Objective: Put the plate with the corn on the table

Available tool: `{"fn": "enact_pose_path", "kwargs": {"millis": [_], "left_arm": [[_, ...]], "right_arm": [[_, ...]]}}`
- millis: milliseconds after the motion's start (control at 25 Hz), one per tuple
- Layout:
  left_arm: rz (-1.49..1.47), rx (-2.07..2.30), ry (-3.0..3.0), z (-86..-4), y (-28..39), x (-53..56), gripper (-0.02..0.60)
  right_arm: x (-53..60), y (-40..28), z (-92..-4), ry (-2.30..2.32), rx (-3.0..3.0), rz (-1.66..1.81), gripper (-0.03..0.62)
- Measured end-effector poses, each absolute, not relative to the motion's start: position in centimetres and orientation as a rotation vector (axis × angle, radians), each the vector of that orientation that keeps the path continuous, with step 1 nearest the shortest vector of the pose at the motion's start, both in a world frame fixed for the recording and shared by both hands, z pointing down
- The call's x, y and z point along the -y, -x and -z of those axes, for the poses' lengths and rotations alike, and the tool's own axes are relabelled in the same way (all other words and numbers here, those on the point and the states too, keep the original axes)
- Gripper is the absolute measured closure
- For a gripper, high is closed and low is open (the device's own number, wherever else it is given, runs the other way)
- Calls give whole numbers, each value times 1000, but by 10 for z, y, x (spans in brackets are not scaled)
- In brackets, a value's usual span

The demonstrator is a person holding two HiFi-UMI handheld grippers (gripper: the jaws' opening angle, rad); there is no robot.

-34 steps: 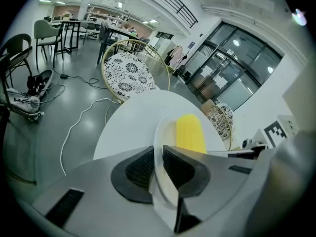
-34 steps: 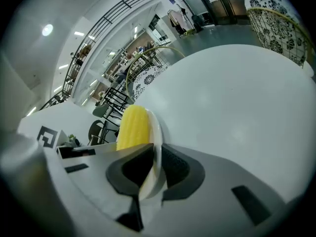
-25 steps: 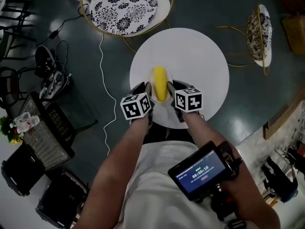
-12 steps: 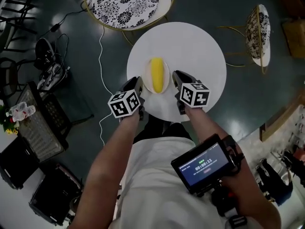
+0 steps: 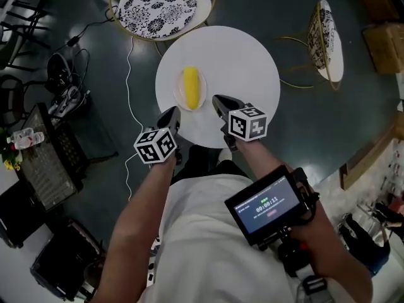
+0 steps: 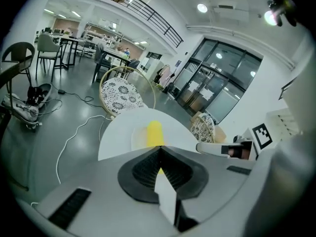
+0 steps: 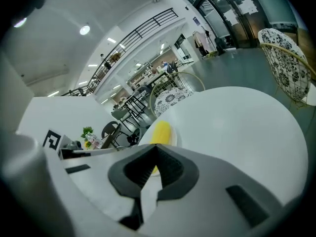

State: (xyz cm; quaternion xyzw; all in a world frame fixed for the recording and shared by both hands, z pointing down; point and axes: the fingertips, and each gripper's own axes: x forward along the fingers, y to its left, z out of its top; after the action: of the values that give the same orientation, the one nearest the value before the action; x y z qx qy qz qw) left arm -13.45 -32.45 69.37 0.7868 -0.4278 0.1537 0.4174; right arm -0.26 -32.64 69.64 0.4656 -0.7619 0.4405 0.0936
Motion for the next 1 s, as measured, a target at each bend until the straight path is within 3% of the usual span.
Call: {"fn": "enact_pose_path", "kwargs": {"millis": [480, 1000], "left_arm": [[-342, 918, -2198, -627, 92, 231, 575], [-303, 1012, -2342, -560, 136, 167, 575]], "right_arm": [[254, 25, -632, -1169, 2467, -1254, 588], [190, 24, -563, -1171, 2603, -1145, 588]]}}
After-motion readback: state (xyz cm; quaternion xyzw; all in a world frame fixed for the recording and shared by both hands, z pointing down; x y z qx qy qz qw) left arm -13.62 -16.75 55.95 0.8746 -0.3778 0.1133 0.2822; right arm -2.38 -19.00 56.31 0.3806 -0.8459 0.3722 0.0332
